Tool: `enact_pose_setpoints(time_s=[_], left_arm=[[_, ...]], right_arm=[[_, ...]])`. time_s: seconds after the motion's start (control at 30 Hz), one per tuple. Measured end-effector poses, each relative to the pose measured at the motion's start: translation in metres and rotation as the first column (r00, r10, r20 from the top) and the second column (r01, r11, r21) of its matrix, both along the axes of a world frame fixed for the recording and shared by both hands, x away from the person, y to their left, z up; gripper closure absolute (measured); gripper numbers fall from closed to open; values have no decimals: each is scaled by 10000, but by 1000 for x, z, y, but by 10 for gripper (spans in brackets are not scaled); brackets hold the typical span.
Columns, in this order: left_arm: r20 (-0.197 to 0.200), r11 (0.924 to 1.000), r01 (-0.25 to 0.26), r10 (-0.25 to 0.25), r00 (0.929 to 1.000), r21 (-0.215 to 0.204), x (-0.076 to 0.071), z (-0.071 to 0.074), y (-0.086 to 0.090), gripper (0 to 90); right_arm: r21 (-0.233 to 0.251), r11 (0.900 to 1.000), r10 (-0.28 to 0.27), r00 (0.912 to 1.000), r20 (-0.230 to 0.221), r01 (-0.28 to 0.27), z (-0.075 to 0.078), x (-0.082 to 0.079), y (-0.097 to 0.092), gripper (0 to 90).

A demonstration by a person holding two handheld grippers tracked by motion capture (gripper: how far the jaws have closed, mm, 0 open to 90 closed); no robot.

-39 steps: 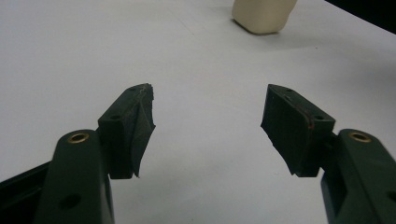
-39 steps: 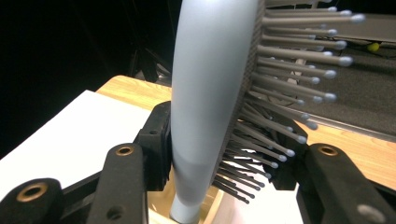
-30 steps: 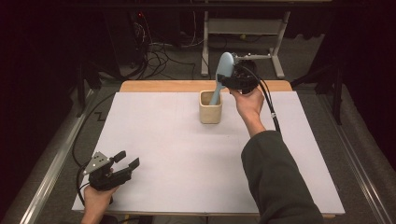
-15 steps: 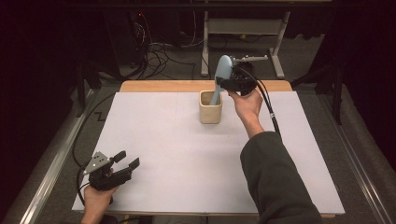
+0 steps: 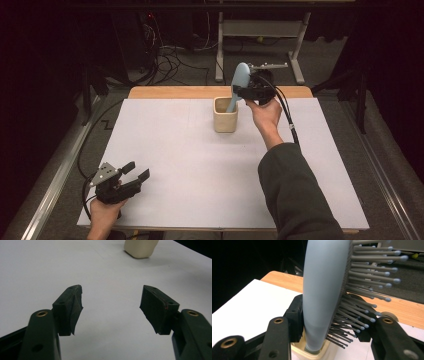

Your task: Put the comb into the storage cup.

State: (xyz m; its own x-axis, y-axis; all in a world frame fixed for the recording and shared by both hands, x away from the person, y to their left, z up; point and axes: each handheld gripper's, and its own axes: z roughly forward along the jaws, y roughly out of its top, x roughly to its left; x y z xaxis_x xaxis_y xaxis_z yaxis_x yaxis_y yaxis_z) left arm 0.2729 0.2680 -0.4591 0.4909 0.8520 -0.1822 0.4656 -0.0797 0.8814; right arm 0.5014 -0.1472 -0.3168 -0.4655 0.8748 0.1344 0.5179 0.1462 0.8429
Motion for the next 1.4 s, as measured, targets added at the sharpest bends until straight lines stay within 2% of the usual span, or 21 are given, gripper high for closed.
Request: enact_pose_setpoints(time_s=[1.23,1.4], left_arm=[[34,10000,31,-31,10000,8,-1,1,1,345],[28,10000,36,-36,10000,5,-1,1,0,345]], right_arm=[[-235,9994,261,9988,-408,-271,-18,3,14,517],[-113,9997,227,9988,-439,-232,-23,3,11,517]])
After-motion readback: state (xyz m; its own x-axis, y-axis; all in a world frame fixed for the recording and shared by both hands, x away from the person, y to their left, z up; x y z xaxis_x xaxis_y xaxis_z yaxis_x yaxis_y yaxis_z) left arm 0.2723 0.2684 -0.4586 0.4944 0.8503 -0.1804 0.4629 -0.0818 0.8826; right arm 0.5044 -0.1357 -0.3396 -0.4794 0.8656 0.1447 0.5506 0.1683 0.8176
